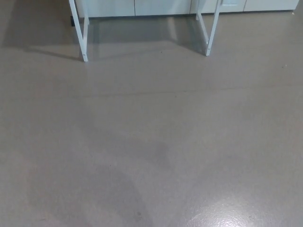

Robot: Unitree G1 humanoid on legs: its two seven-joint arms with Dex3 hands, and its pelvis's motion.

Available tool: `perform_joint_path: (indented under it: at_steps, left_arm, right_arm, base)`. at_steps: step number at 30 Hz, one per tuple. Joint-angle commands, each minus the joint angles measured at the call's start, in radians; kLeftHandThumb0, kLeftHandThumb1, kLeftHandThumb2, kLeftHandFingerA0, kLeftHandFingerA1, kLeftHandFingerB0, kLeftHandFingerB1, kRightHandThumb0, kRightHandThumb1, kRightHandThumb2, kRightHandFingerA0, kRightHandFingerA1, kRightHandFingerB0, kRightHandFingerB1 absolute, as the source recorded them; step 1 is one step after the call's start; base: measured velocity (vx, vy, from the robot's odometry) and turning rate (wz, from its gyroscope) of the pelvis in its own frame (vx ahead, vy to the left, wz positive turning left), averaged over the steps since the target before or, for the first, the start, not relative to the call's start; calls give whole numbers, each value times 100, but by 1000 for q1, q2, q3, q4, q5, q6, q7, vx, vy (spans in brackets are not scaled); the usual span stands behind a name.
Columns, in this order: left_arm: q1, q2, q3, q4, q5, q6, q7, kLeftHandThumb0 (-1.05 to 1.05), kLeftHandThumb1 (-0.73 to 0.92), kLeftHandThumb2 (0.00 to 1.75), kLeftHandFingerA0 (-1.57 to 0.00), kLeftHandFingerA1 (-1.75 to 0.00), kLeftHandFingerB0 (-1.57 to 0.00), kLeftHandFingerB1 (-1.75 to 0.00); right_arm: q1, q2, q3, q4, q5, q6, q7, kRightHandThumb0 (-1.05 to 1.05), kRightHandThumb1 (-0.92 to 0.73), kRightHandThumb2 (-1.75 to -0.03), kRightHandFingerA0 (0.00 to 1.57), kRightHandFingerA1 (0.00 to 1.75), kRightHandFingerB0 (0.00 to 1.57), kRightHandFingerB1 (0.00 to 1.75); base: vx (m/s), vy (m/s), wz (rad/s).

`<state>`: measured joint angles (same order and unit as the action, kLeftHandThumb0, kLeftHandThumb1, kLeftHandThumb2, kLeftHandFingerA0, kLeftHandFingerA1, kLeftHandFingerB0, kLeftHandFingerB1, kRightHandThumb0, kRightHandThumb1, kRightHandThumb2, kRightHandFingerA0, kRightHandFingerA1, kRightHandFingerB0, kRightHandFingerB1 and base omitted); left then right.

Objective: The robot walks towards a desk on which an eraser is kept on the left hand side and a container is kept on the right hand side. The robot picks up the eraser using its left hand and places it in the container.

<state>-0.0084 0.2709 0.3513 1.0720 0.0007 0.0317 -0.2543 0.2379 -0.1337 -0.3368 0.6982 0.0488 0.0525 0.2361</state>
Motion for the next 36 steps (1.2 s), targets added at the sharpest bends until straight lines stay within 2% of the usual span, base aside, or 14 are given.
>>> perform_joint_path:
  at_steps: [1, 2, 3, 4, 10, 11, 12, 17, 19, 20, 21, 22, 23, 36]
  left_arm:
    - [6, 32, 48, 50, -91, -67, -94, -20, 46, 90, -26, -57, -10, -48]
    - [8, 32, 48, 52, -90, -71, -96, -24, 63, 58, -32, -43, -21, -32]
    - [12, 31, 44, 53, -86, -74, -88, -25, 62, 58, -32, -43, -21, -32]
    - [12, 32, 42, 57, -82, -80, -80, -20, 44, 89, -27, -57, -11, -48]
    - [12, 43, 30, 74, -83, -96, -76, -20, 45, 90, -30, -58, -12, -48]
    - [13, 45, 25, 74, -81, -96, -78, -29, 59, 65, -30, -44, -23, -37]
    - [14, 44, 22, 67, -82, -94, -79, -20, 45, 90, -26, -56, -12, -48]
    - [13, 41, 18, 68, -85, -119, -60, -19, 46, 92, -33, -60, -12, -49]
    - [17, 40, -4, 67, -63, -143, -32, -19, 45, 91, -39, -62, -13, -49]
    - [21, 40, -10, 65, -62, -150, -25, -24, 62, 58, -50, -48, -25, -33]
    - [22, 39, -31, 61, -39, -162, 7, -19, 44, 91, -47, -66, -14, -50]
    - [23, 39, -41, 60, -32, -168, 20, -19, 44, 91, -47, -66, -14, -50]
    - [18, 42, -50, 65, -31, -165, 28, -25, 61, 58, -53, -50, -26, -33]
    - [29, 51, -104, 72, -34, -221, 74, -25, 61, 58, -52, -48, -28, -34]
  right_arm:
    - [43, 15, -57, -37, 135, -52, 100, -40, -54, -74, 30, 55, 15, 44]
    - [46, 17, -59, -34, 136, -56, 103, -29, -44, -92, 28, 60, 8, 50]
    - [48, 19, -64, -26, 141, -65, 109, -29, -43, -91, 28, 61, 9, 50]
    - [48, 19, -62, -19, 138, -74, 108, -41, -53, -73, 28, 55, 15, 45]
    - [70, 27, -60, -17, 148, -93, 116, -29, -63, -58, 27, 50, 22, 38]
    - [60, 20, -61, 24, 145, -118, 118, -28, -41, -89, 23, 58, 15, 52]
    - [58, 17, -59, 33, 143, -126, 117, -39, -54, -71, 25, 53, 21, 45]
    - [56, 13, -50, 22, 148, -126, 116, -39, -54, -71, 24, 52, 20, 44]
    - [60, 13, -49, 17, 150, -129, 116, -37, -56, -71, 24, 52, 21, 44]
    - [64, 13, -45, 15, 148, -132, 115, -38, -56, -71, 25, 52, 21, 44]
    - [53, 7, -42, 45, 139, -145, 110, -39, -55, -72, 26, 52, 21, 44]
    - [47, 3, -41, 59, 136, -152, 107, -39, -55, -72, 26, 52, 21, 44]
    - [40, 0, -39, 78, 134, -161, 103, -29, -42, -89, 26, 58, 15, 51]
    - [59, 5, -15, 56, 137, -178, 91, -42, -54, -73, 24, 53, 21, 46]
  base:
    - [0, 0, 0]
    - [0, 0, 0]
    - [0, 0, 0]
    - [0, 0, 0]
    - [56, -4, 0]
    - [43, -54, 16]
    - [-48, 16, 6]
    - [-8, 1, 5]
    - [47, 134, -6]
    - [36, 213, -11]
    - [114, 251, -29]
    - [173, 324, -36]
    - [85, 541, 90]
    - [210, 25, 1]
